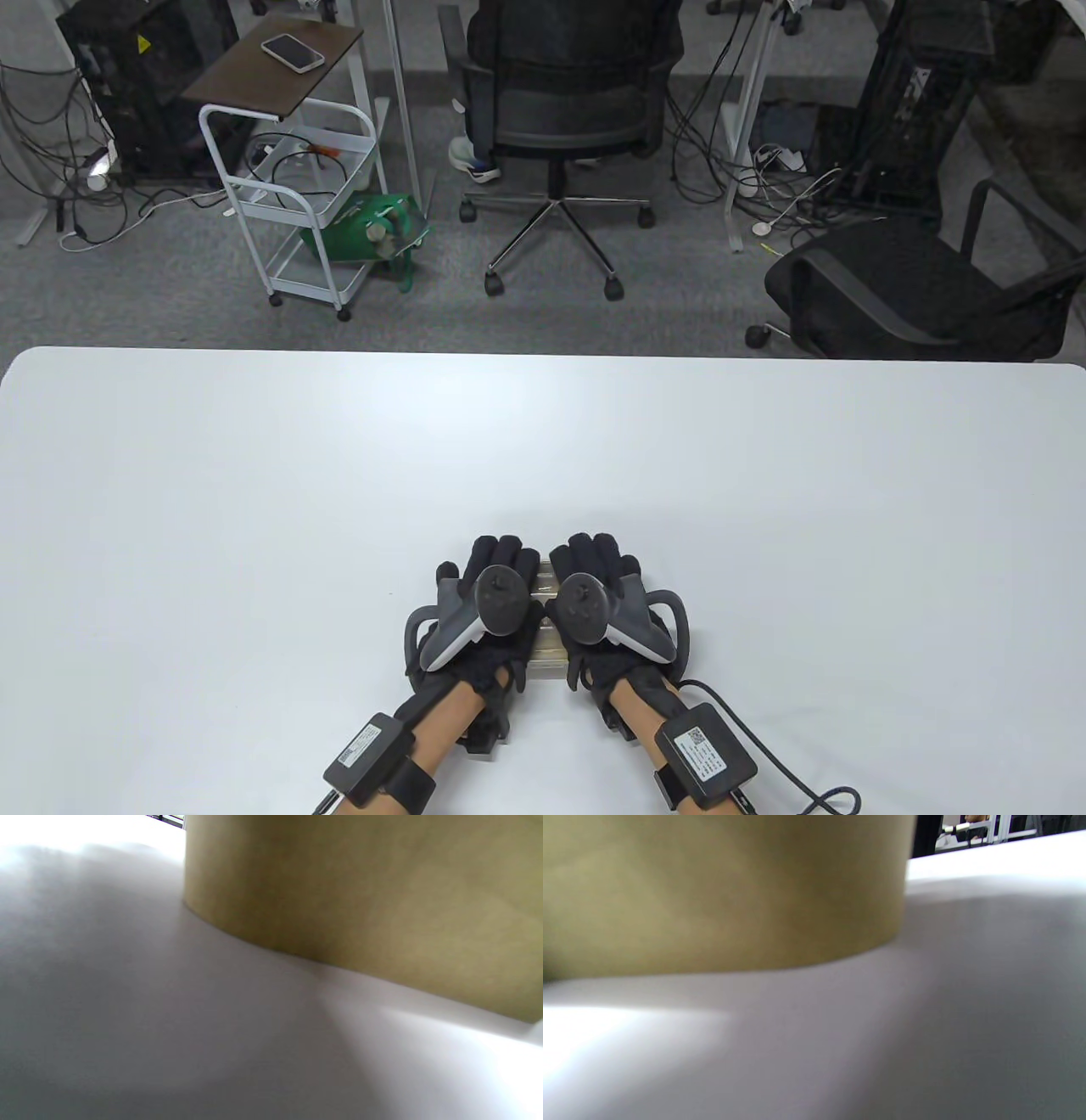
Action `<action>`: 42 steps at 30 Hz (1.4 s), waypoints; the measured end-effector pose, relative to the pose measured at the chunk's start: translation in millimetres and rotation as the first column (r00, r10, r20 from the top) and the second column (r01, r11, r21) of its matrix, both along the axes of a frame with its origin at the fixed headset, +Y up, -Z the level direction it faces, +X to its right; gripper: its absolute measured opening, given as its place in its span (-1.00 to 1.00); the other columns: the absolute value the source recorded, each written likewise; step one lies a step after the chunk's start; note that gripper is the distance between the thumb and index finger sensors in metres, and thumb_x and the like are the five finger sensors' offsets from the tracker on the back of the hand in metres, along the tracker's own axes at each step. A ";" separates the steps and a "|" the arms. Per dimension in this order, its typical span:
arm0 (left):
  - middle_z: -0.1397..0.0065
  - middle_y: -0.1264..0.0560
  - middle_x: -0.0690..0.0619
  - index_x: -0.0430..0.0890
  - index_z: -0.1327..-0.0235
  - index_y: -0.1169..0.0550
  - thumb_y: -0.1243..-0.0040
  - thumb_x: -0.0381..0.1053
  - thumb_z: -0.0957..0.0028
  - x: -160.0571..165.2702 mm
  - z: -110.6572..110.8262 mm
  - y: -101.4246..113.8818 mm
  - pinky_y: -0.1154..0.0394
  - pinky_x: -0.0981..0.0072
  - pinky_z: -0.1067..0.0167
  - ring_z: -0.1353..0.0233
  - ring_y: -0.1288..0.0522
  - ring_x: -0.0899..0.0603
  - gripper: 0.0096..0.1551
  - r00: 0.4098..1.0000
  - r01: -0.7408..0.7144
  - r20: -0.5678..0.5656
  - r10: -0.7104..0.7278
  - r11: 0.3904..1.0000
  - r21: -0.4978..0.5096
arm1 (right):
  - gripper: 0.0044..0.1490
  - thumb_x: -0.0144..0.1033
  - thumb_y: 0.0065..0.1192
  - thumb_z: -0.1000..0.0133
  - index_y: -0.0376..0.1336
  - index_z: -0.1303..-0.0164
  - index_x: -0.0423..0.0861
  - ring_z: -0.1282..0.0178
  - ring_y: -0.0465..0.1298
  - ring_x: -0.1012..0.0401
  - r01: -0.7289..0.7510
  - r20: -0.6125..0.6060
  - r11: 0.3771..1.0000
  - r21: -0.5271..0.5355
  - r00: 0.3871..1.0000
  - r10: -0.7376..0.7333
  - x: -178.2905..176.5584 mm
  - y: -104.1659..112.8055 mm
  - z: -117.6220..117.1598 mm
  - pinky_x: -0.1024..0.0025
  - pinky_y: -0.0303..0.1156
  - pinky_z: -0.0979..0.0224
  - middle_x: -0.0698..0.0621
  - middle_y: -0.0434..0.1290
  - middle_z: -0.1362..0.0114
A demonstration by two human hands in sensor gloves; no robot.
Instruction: Cover the takeout box
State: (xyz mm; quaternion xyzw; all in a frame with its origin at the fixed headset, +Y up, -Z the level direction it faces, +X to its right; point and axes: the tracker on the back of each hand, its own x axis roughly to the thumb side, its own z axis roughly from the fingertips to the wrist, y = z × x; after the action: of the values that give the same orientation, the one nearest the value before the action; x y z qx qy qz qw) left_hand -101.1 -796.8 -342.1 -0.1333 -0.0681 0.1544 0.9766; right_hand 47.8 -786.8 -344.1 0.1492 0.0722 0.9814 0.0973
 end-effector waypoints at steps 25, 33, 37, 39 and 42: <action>-0.67 0.40 0.32 0.32 -0.45 0.23 0.40 0.30 0.09 -0.8 -2.6 -1.8 0.41 -0.38 -0.49 -0.72 0.53 0.01 -0.20 1.000 -0.004 0.002 0.004 0.998 -0.067 | -0.12 0.06 -0.34 -0.09 -0.34 -0.57 -0.02 -0.65 -0.40 -0.08 0.012 -0.001 0.997 -0.076 1.000 -0.012 2.1 -2.2 -4.0 -0.16 -0.35 -0.50 -0.07 -0.38 -0.71; -0.69 0.32 0.29 0.29 -0.47 0.14 0.28 0.30 0.10 -12.5 -1.5 22.8 0.41 -0.35 -0.49 -0.72 0.47 0.00 -0.17 0.982 -0.190 -0.002 0.190 0.982 0.021 | -0.11 0.07 -0.28 -0.06 -0.26 -0.57 -0.01 -0.64 -0.35 -0.13 0.090 0.002 0.996 0.000 0.996 -0.090 11.7 21.6 1.9 -0.21 -0.27 -0.50 -0.06 -0.31 -0.71; -0.72 0.22 0.25 0.25 -0.50 0.04 0.21 0.35 0.12 -25.5 9.0 61.1 0.34 -0.40 -0.50 -0.75 0.36 -0.07 -0.14 0.949 -0.316 0.062 0.311 0.940 0.129 | -0.06 0.16 -0.23 -0.05 -0.24 -0.58 -0.02 -0.65 -0.32 -0.18 0.166 -0.035 0.982 0.085 0.986 -0.164 24.7 55.8 14.2 -0.27 -0.22 -0.50 -0.07 -0.27 -0.72; -0.73 0.18 0.23 0.24 -0.51 0.00 0.19 0.37 0.13 -30.2 16.9 72.6 0.29 -0.43 -0.50 -0.77 0.31 -0.09 -0.14 0.938 -0.345 0.108 0.330 0.924 0.166 | -0.05 0.17 -0.19 -0.04 -0.20 -0.58 -0.02 -0.65 -0.28 -0.21 0.242 -0.070 0.962 0.127 0.970 -0.234 31.7 68.3 21.5 -0.31 -0.16 -0.49 -0.08 -0.22 -0.73; -0.74 0.14 0.22 0.24 -0.52 -0.04 0.17 0.40 0.14 -37.0 29.0 80.3 0.24 -0.46 -0.51 -0.78 0.27 -0.10 -0.12 0.929 -0.362 0.158 0.335 0.912 0.195 | -0.07 0.17 -0.16 -0.04 -0.14 -0.58 -0.02 -0.66 -0.20 -0.23 0.345 -0.108 0.924 0.164 0.938 -0.331 42.0 79.6 33.4 -0.32 -0.08 -0.49 -0.08 -0.14 -0.73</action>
State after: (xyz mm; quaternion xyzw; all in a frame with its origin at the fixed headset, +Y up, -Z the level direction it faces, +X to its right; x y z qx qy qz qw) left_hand -138.0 -716.5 -313.1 -0.0189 -0.1665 0.3092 0.9361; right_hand 89.8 -707.1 -310.7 0.2059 -0.0401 0.9458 0.2480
